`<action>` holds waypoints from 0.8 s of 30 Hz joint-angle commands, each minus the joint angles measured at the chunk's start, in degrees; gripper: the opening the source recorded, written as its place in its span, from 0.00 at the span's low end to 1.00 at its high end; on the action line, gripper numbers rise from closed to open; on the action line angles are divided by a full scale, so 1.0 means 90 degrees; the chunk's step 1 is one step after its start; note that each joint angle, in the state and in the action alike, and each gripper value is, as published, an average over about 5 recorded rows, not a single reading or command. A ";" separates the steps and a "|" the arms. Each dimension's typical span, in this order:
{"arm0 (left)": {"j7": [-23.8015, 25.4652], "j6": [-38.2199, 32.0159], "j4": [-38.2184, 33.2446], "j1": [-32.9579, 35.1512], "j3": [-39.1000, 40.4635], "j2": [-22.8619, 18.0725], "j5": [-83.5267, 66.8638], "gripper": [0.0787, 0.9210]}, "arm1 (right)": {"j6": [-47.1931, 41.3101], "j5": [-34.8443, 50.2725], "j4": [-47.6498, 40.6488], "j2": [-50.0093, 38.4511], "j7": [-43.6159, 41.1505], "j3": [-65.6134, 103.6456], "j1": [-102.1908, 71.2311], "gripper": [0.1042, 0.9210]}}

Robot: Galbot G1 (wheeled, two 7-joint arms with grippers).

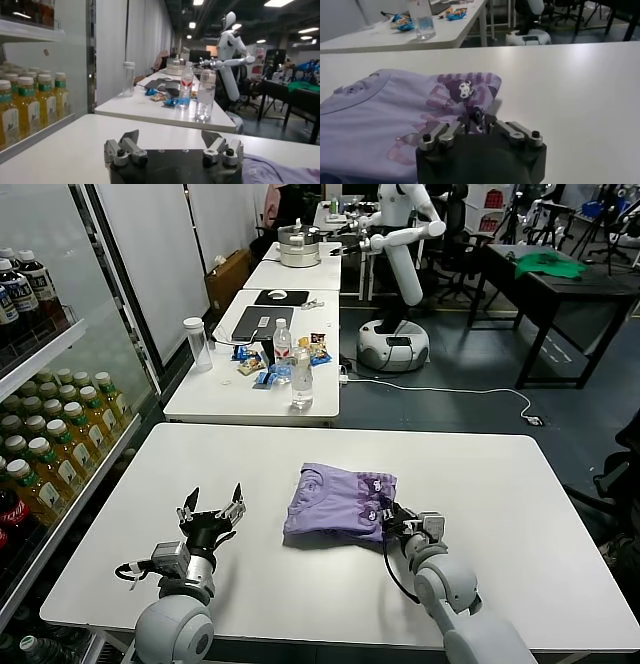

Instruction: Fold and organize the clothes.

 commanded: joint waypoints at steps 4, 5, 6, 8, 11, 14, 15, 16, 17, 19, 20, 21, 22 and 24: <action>0.0022 -0.0006 -0.0048 0.0078 -0.0055 0.0062 0.0029 0.88 | -0.0066 -0.0219 -0.0661 -0.0160 -0.0198 0.0032 0.0887 0.07; 0.0025 -0.0005 -0.0051 0.0076 -0.0050 0.0061 0.0029 0.88 | -0.0100 -0.0313 -0.0695 -0.0186 -0.0248 0.0048 0.0923 0.05; 0.0028 -0.0004 -0.0055 0.0073 -0.0043 0.0061 0.0030 0.88 | -0.0137 -0.0437 -0.0726 -0.0215 -0.0313 0.0065 0.0953 0.03; 0.0035 -0.0003 -0.0064 0.0069 -0.0025 0.0059 0.0032 0.88 | -0.0165 -0.0692 -0.0770 -0.0267 -0.0435 0.0097 0.0986 0.02; 0.0050 -0.0003 -0.0077 0.0063 0.0010 0.0056 0.0042 0.88 | 0.0012 -0.1067 -0.0724 -0.0336 -0.0601 0.0151 0.0920 0.03; 0.0078 -0.0004 -0.0104 0.0072 0.0053 0.0051 0.0064 0.88 | 0.0433 -0.1451 -0.0508 -0.0399 -0.0701 0.0252 0.0592 0.11; 0.0094 -0.0005 -0.0123 0.0085 0.0069 0.0049 0.0075 0.88 | 0.0649 -0.1598 -0.0411 -0.0415 -0.0713 0.0309 0.0413 0.15; 0.0115 -0.0007 -0.0147 0.0103 0.0085 0.0047 0.0091 0.88 | 0.0889 -0.1744 -0.0309 -0.0431 -0.0713 0.0379 0.0200 0.19; 0.0145 -0.0011 -0.0176 0.0124 0.0098 0.0045 0.0109 0.88 | 0.1150 -0.1883 -0.0182 -0.0442 -0.0704 0.0469 -0.0033 0.22; 0.0233 -0.0034 -0.0242 0.0181 0.0119 0.0046 0.0145 0.88 | 0.1649 -0.2102 0.0149 -0.0457 -0.0649 0.0702 -0.0523 0.29; 0.0300 -0.0058 -0.0284 0.0216 0.0125 0.0053 0.0160 0.88 | 0.1826 -0.2163 0.0404 -0.0460 -0.0608 0.0871 -0.0794 0.32; 0.0369 -0.0086 -0.0326 0.0252 0.0127 0.0064 0.0168 0.88 | 0.1955 -0.2201 0.0668 -0.0460 -0.0571 0.1045 -0.1034 0.37; 0.0444 -0.0121 -0.0371 0.0293 0.0128 0.0077 0.0176 0.88 | 0.2050 -0.2223 0.0951 -0.0458 -0.0539 0.1236 -0.1277 0.40; 0.0632 -0.0204 -0.0474 0.0389 0.0125 0.0109 0.0202 0.88 | 0.2154 -0.2231 0.1553 -0.0448 -0.0517 0.1651 -0.1779 0.47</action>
